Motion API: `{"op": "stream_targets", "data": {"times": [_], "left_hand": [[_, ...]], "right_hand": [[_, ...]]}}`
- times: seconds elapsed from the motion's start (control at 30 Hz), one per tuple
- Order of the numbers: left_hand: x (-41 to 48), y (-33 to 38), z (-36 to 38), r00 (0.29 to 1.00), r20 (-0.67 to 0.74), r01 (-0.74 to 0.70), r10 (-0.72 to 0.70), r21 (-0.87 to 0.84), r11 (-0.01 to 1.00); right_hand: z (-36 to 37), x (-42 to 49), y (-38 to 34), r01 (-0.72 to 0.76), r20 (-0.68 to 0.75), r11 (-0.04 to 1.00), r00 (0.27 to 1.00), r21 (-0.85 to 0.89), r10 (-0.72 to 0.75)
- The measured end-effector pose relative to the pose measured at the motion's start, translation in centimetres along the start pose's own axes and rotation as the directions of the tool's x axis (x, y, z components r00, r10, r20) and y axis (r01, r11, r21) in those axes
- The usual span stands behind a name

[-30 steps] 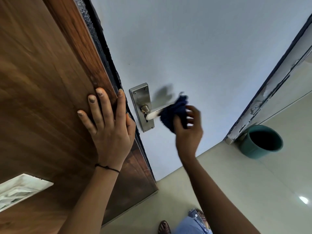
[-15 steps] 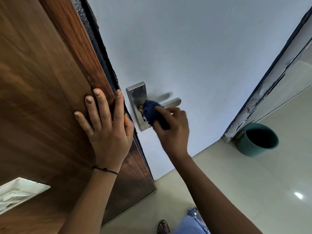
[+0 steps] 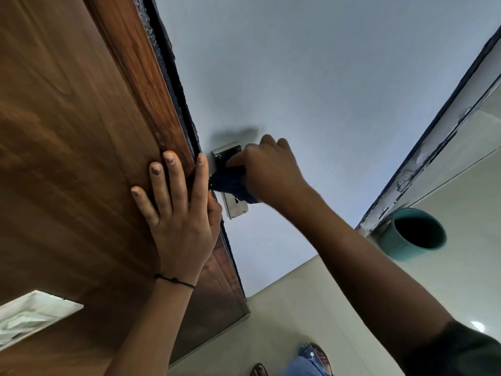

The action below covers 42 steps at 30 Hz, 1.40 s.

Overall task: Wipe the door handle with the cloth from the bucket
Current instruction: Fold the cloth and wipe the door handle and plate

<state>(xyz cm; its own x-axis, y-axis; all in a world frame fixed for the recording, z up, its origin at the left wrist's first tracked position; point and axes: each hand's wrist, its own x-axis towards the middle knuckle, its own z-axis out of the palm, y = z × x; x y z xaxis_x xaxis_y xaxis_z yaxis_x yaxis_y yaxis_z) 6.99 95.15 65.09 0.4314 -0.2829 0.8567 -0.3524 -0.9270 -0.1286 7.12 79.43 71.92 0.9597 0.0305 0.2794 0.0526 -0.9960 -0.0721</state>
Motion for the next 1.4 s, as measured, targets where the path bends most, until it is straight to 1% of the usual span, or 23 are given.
{"op": "stream_targets", "data": {"times": [0.1, 0.17, 0.33, 0.43, 0.57, 0.63, 0.7, 0.83, 0.87, 0.97, 1.03, 1.17, 1.2, 1.27, 1.33, 1.4], "left_hand": [[0.1, 0.0, 0.2, 1.000, -0.021, 0.012, -0.012, -0.012, 1.000], [0.0, 0.1, 0.3, 0.999, -0.030, 0.015, -0.015, -0.013, 1.000], [0.0, 0.1, 0.3, 1.000, -0.027, 0.006, -0.006, -0.006, 1.000], [0.0, 0.2, 0.3, 1.000, -0.028, 0.007, -0.007, -0.010, 1.000], [0.1, 0.2, 0.3, 0.999, -0.031, 0.011, -0.011, -0.009, 1.000], [0.1, 0.1, 0.4, 0.999, -0.036, 0.007, -0.008, -0.013, 1.000], [0.1, 0.1, 0.4, 0.999, -0.034, 0.007, -0.008, -0.010, 1.000], [0.1, 0.1, 0.3, 1.000, -0.015, 0.006, -0.006, -0.006, 1.000], [0.1, 0.1, 0.3, 1.000, -0.012, 0.007, -0.008, -0.009, 1.000], [0.0, 0.0, 0.2, 1.000, -0.004, 0.009, -0.009, -0.014, 1.000], [0.0, 0.0, 0.2, 1.000, -0.003, 0.010, -0.010, -0.009, 1.000], [0.1, 0.1, 0.2, 1.000, -0.009, 0.013, -0.013, -0.013, 1.000], [0.1, 0.1, 0.2, 1.000, -0.010, 0.012, -0.012, -0.011, 1.000], [0.1, 0.2, 0.3, 1.000, -0.012, 0.010, -0.010, -0.009, 1.000], [0.2, 0.1, 0.3, 1.000, -0.008, 0.012, -0.012, -0.004, 1.000], [0.1, 0.1, 0.2, 1.000, -0.002, 0.011, -0.011, -0.001, 1.000]], "right_hand": [[0.3, 0.9, 2.6, -0.154, -0.014, 0.988, 0.988, 0.026, 0.155], [0.3, 1.0, 3.4, -0.188, -0.047, 0.982, 0.981, 0.005, 0.188], [0.6, 0.7, 1.5, -0.059, -0.080, 0.998, 0.995, 0.013, 0.060], [0.6, 0.6, 2.3, -0.065, -0.073, 0.998, 0.995, 0.003, 0.065], [-0.5, 1.1, 3.3, -0.024, -0.021, 0.993, 1.000, -0.118, 0.022], [-1.2, 1.0, 4.0, -0.029, -0.001, 0.990, 1.000, -0.141, 0.029], [-1.6, 0.5, 4.3, -0.032, 0.015, 0.995, 0.999, -0.090, 0.034], [-1.5, 0.0, 2.2, 0.051, 0.010, 0.997, 0.999, 0.052, -0.051], [-1.3, 0.2, 1.7, 0.053, 0.016, 0.996, 0.998, 0.073, -0.054], [-0.8, 0.9, 1.9, -0.020, 0.052, 0.990, 0.999, 0.139, 0.013], [-0.7, 1.1, 2.5, -0.050, 0.073, 0.990, 0.997, 0.130, 0.041], [-1.1, 1.1, 3.5, -0.080, 0.070, 0.996, 0.994, -0.035, 0.083], [-1.3, 0.9, 3.9, -0.099, 0.061, 0.994, 0.993, -0.043, 0.101], [-1.7, 0.3, 4.4, -0.115, 0.043, 0.993, 0.993, 0.019, 0.114], [-1.8, -0.3, 3.5, -0.063, 0.036, 0.994, 0.998, 0.083, 0.061], [-1.3, -0.7, 1.8, 0.036, 0.052, 0.997, 0.998, 0.071, -0.039]]}}
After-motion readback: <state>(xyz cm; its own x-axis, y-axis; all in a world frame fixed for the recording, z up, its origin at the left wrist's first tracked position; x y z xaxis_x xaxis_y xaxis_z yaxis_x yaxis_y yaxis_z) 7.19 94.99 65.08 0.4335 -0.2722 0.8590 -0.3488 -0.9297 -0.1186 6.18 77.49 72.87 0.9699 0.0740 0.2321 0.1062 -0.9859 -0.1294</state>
